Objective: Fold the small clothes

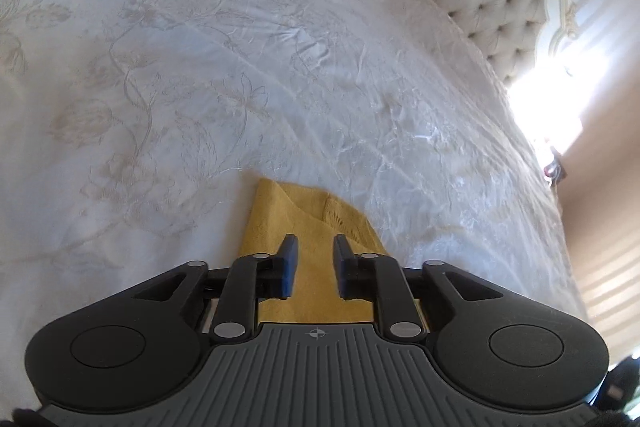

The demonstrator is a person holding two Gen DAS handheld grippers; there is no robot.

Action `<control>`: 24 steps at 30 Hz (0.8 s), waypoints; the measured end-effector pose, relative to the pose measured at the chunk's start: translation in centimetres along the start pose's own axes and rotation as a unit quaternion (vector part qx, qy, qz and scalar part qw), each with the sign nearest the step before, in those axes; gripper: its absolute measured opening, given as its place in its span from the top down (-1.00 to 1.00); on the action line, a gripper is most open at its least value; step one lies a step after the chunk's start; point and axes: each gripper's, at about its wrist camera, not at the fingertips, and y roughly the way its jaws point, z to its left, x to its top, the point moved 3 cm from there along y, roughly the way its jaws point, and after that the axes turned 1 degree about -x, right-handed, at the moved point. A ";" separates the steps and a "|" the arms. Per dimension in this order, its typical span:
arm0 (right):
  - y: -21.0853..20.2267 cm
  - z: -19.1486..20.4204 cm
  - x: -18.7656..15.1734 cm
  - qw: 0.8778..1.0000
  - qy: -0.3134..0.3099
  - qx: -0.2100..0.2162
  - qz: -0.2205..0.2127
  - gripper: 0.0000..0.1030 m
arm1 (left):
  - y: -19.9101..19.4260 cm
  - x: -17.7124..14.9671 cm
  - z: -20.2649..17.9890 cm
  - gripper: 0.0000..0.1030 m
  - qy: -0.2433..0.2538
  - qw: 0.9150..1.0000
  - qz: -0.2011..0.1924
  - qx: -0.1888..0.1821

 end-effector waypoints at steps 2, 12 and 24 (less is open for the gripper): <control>0.3 -0.5 -0.4 1.000 0.001 -0.008 0.008 0.68 | -0.2 -1.2 -0.3 0.03 0.067 0.997 0.016 0.020; -1.5 -2.6 -2.8 0.999 0.031 -0.027 0.015 0.68 | -3.3 -9.3 0.8 -0.19 0.327 0.935 0.116 0.074; -2.5 -1.4 -4.1 0.999 0.022 -0.039 0.007 0.64 | -2.3 -12.0 0.2 -0.19 0.484 0.863 0.133 0.058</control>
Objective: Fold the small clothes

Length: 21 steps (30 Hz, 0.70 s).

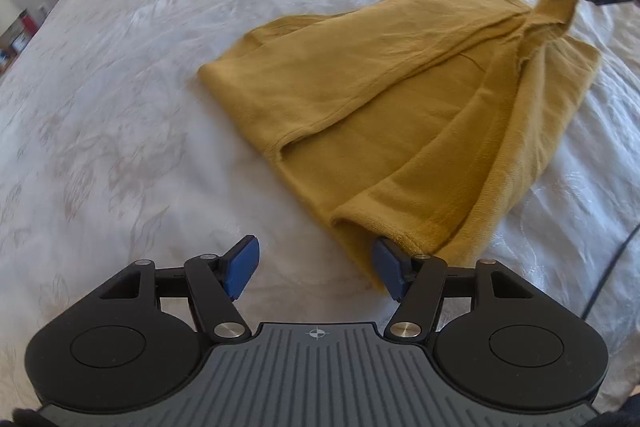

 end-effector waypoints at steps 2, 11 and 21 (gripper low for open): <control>-0.2 0.1 -0.3 1.000 -0.001 -0.002 -0.001 0.64 | 0.8 0.4 -1.0 -0.19 0.048 0.999 -0.002 -0.006; -0.8 0.2 -0.8 1.000 -0.002 -0.011 -0.006 0.62 | 2.6 1.4 -2.9 -0.06 0.159 0.986 -0.035 -0.026; -1.1 0.1 -1.1 1.000 0.000 -0.016 -0.010 0.61 | 2.1 2.1 -2.0 0.92 0.068 0.993 -0.050 -0.085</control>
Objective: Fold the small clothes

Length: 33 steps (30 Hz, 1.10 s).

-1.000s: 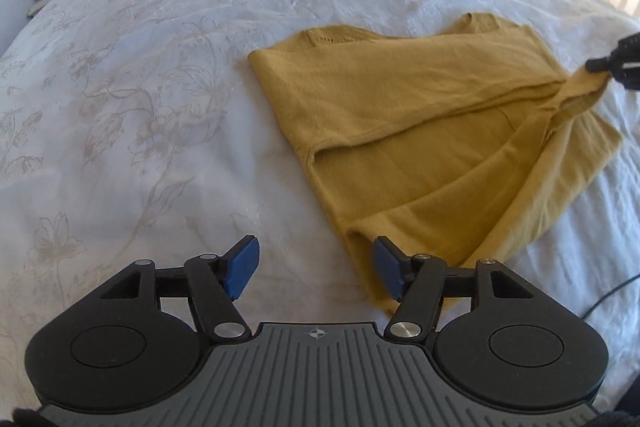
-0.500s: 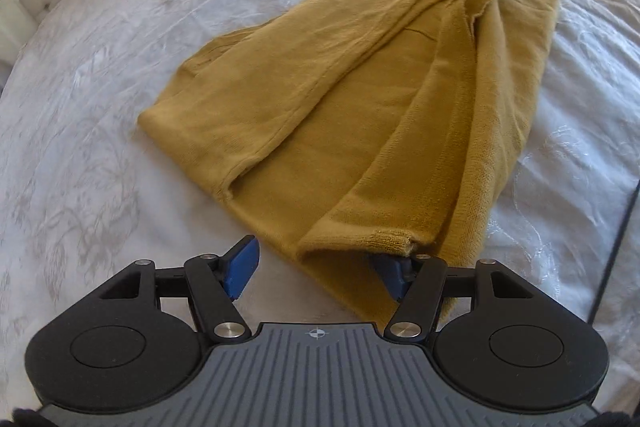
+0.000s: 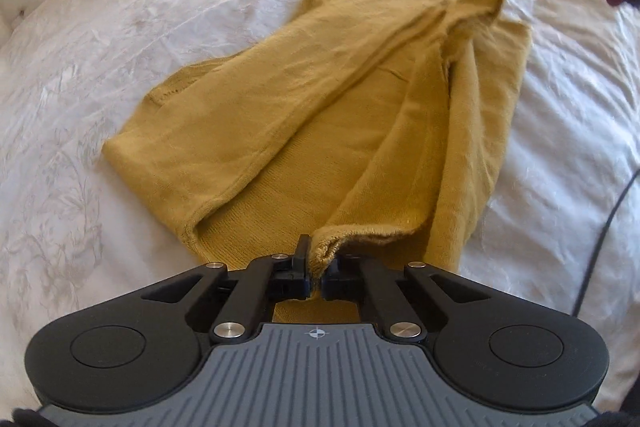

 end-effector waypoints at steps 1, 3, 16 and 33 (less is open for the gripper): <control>-0.3 0.1 0.0 1.000 -0.002 0.002 -0.004 0.62 | -0.6 0.2 0.4 0.92 -0.032 0.999 -0.014 0.002; -0.9 0.5 0.2 1.000 -0.006 0.009 -0.013 0.63 | -2.0 0.9 1.6 0.92 -0.100 0.994 -0.042 0.009; 2.1 2.1 6.0 0.999 -0.031 -0.004 -0.027 0.55 | -1.6 7.6 10.8 0.92 -0.245 0.963 -0.096 0.060; 4.8 1.5 2.5 0.989 -0.137 -0.013 0.045 -0.13 | -0.1 5.6 10.7 0.92 -0.293 0.951 -0.063 0.070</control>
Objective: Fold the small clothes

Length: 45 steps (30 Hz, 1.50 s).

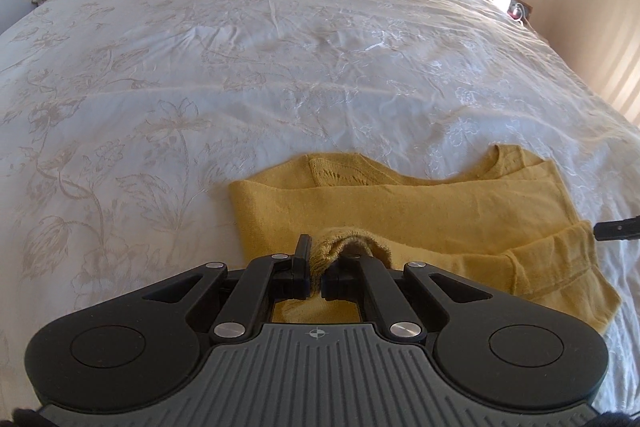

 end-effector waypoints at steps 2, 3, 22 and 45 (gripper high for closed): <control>0.7 0.6 -0.1 1.000 -0.013 0.000 0.014 0.34 | 0.0 0.0 -0.1 0.92 -0.003 1.000 -0.002 0.000; 0.8 0.9 -0.2 0.999 -0.022 -0.004 0.023 0.62 | 0.0 -0.1 -0.1 0.92 -0.005 1.000 -0.002 0.000; 5.1 -2.0 7.2 0.993 0.120 -0.013 -0.014 0.61 | 6.3 3.6 2.7 0.86 -0.070 0.996 0.048 0.008; 5.2 5.6 1.0 0.992 -0.123 -0.030 0.003 -0.04 | 3.5 -6.0 -4.7 -0.18 -0.018 0.996 0.090 0.003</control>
